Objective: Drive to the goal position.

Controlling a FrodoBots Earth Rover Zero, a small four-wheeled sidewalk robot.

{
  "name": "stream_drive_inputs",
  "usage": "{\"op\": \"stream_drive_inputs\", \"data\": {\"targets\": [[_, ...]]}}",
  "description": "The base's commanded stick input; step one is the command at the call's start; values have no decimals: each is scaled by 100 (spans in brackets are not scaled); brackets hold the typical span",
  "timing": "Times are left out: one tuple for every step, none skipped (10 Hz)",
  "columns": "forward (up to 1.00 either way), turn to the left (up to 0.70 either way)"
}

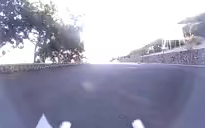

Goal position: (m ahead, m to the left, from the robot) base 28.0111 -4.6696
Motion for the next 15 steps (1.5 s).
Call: {"op": "stream_drive_inputs", "data": {"targets": [[50, 0], [50, 0], [50, 0], [50, 0], [50, 0], [50, 0], [50, 0], [50, 0], [50, 0], [50, 0], [50, 0], [50, 0], [50, 0], [50, 0], [50, 0]]}}
